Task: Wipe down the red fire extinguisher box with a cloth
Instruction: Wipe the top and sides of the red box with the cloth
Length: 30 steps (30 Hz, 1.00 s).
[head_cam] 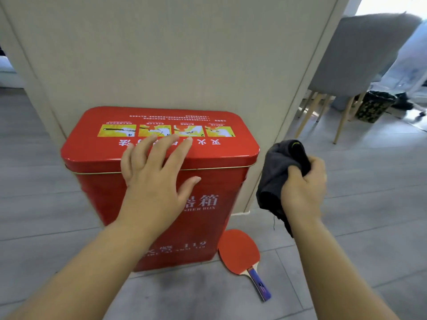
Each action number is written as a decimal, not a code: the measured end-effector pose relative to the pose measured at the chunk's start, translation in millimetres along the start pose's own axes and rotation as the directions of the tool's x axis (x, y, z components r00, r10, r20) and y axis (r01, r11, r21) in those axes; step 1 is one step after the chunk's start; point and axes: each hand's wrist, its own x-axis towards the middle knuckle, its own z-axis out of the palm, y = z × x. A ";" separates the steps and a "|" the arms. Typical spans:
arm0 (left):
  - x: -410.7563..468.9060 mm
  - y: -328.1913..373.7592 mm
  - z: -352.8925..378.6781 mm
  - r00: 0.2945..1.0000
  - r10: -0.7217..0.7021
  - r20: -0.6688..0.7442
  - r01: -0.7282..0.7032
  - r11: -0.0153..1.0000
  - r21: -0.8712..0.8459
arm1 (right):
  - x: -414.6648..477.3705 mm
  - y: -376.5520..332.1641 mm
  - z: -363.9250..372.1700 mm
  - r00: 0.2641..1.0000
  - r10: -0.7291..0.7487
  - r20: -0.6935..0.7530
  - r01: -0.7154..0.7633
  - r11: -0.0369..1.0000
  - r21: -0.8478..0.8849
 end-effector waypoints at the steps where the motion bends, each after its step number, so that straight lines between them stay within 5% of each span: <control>1: 1.3 1.0 2.5 1.000 -0.009 0.019 0.008 1.000 0.020 | 7.3 -2.8 5.1 0.999 -0.037 0.024 0.037 0.999 -0.008; 7: 8.3 14.2 20.1 0.993 0.103 0.064 -0.113 0.979 0.169 | 51.4 -16.1 33.0 0.921 -0.264 0.288 0.287 0.957 -0.041; 13: 15.9 17.5 32.9 0.989 0.144 0.024 -0.146 0.963 0.225 | 74.3 -14.1 46.3 0.649 -0.251 0.718 0.481 0.867 -0.131; 30: 2.9 2.5 7.0 0.978 0.209 0.014 -0.209 0.978 -0.002 | 29.6 -0.6 14.2 0.666 -0.422 0.616 0.560 0.828 -0.038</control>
